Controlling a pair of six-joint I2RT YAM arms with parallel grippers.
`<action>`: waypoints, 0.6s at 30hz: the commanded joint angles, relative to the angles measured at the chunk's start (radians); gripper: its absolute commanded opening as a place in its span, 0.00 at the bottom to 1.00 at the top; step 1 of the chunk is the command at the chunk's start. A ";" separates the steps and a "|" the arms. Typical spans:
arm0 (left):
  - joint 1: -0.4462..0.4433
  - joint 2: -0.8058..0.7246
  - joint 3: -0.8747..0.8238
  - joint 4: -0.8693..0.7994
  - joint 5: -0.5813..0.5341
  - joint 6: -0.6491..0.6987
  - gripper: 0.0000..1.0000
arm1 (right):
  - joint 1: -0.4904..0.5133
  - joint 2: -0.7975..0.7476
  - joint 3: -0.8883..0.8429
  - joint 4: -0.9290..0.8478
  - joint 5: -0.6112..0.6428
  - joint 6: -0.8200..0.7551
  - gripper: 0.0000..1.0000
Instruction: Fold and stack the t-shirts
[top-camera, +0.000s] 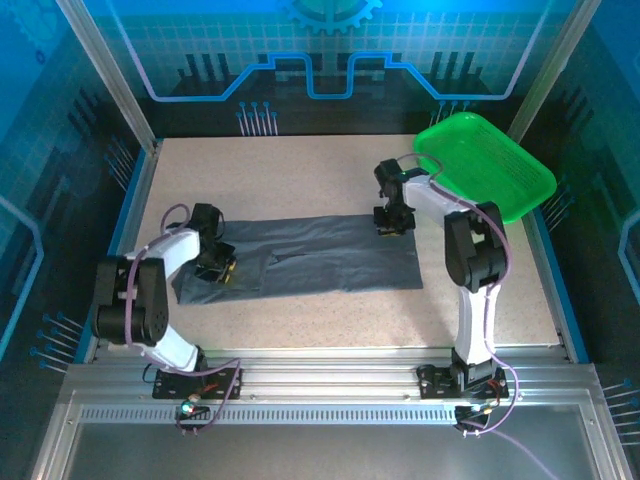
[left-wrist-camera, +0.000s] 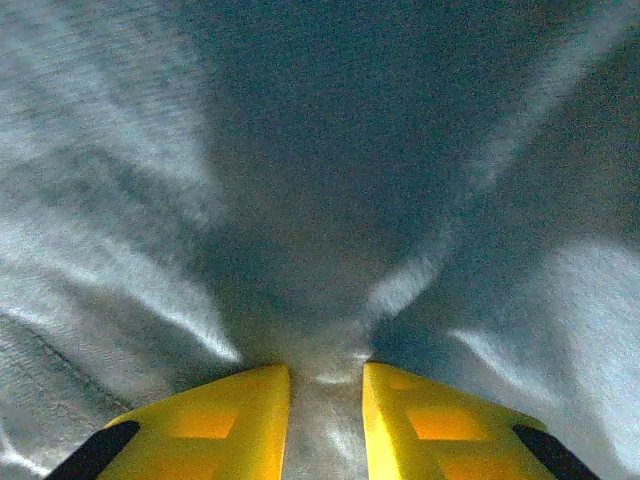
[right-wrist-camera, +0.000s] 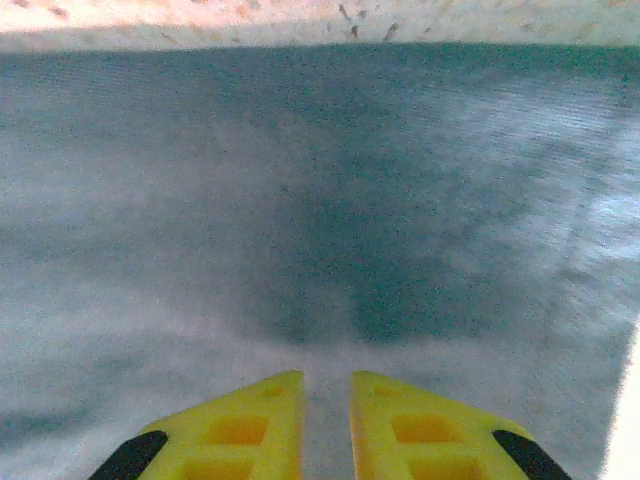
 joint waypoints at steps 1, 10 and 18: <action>-0.010 0.092 0.085 0.008 -0.016 0.001 0.27 | -0.018 0.057 0.032 -0.101 -0.009 0.040 0.19; -0.079 0.522 0.622 -0.002 0.017 0.158 0.32 | -0.078 -0.107 -0.191 -0.127 -0.009 0.143 0.19; -0.210 0.940 1.235 0.064 0.097 0.173 0.33 | 0.053 -0.303 -0.455 -0.063 -0.138 0.382 0.20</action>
